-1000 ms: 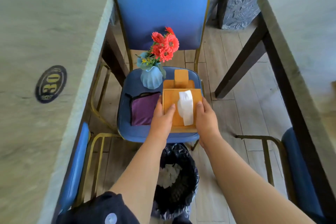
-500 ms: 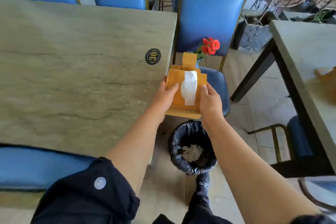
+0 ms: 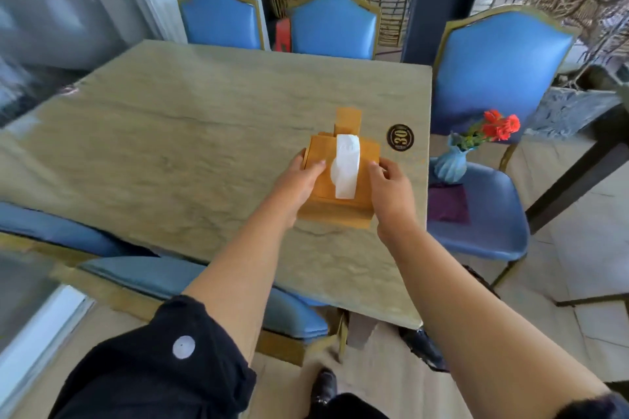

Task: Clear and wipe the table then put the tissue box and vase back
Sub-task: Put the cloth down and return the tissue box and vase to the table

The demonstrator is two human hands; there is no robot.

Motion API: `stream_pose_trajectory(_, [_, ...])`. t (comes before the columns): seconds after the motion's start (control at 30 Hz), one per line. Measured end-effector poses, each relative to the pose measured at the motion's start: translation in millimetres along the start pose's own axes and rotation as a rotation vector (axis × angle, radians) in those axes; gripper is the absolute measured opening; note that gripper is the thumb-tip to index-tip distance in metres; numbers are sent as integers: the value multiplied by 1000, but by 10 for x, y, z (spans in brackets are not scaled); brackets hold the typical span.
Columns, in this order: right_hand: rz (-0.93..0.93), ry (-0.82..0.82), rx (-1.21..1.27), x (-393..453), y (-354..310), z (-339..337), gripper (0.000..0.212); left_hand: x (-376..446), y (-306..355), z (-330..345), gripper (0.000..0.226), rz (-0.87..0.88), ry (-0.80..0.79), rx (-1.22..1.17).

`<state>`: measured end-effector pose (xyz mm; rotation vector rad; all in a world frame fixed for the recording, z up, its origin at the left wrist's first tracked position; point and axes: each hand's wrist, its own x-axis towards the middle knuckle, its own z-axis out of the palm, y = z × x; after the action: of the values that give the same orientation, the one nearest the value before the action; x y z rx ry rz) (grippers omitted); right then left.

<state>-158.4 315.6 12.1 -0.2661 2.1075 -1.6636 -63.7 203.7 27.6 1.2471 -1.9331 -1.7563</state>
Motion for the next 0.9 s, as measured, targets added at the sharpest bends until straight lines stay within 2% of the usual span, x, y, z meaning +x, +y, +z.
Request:
stream_pose_trajectory(0.1, [12, -15, 39, 131, -107, 453, 44, 296, 16, -398, 69, 4, 2, 18])
stream_pose_trajectory(0.23, [37, -62, 105, 275, -288, 1028, 48, 656, 83, -931, 42, 24, -3, -1])
stream_pose_trajectory(0.43, [53, -133, 52, 501, -574, 1883, 48, 1211, 51, -1692, 48, -33, 70, -45])
stream_pose_trajectory(0.67, [76, -170, 13, 967, -788, 3053, 48, 2053, -45, -2565, 44, -73, 104, -108])
stream_pose_trajectory(0.9, [109, -68, 13, 1591, -948, 4323, 50, 3305, -16, -3471, 26, -35, -16, -79])
